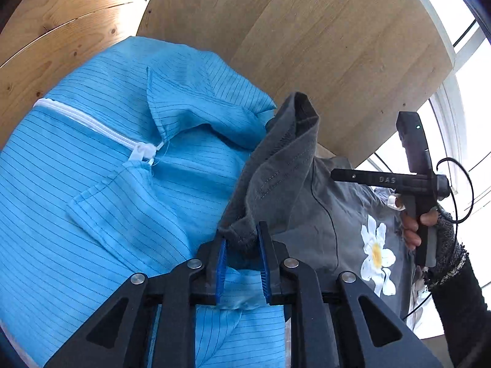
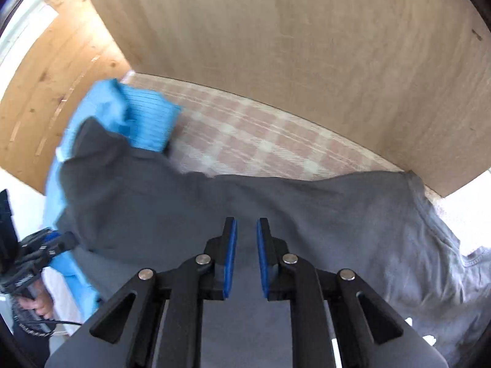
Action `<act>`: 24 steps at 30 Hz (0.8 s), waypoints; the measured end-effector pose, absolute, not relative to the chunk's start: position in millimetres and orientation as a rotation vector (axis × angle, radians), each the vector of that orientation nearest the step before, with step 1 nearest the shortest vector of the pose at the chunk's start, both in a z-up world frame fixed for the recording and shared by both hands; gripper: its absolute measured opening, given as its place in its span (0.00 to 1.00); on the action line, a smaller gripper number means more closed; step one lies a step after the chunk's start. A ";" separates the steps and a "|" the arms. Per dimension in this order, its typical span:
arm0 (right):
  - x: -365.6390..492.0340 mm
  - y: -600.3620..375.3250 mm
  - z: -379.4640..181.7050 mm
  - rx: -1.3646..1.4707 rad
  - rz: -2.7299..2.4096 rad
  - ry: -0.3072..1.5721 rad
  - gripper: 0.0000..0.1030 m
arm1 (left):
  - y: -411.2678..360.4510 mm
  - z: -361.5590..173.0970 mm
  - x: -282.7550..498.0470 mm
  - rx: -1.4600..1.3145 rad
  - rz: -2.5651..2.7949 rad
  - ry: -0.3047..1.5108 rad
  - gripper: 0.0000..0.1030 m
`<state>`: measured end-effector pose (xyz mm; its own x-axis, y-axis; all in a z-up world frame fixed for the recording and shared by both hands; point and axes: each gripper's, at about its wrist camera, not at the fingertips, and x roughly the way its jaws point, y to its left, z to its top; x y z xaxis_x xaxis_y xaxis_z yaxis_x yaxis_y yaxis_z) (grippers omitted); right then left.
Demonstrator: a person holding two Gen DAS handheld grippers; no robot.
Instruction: Fold clothes
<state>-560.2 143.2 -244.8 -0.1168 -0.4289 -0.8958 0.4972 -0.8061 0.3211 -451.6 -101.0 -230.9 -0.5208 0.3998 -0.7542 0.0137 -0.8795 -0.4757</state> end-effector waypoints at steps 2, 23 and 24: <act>-553.1 127.9 -230.5 1.521 -1.937 0.024 0.32 | -105.1 -221.2 -448.6 -1.412 2.502 -0.597 0.23; -542.2 142.9 -233.7 1.580 -1.930 -0.193 0.33 | -84.9 -220.1 -547.9 -1.610 2.392 -0.178 0.45; -541.3 150.8 -237.3 1.592 -1.943 -0.180 0.33 | -83.7 -222.8 -550.4 -1.623 2.384 -0.175 0.45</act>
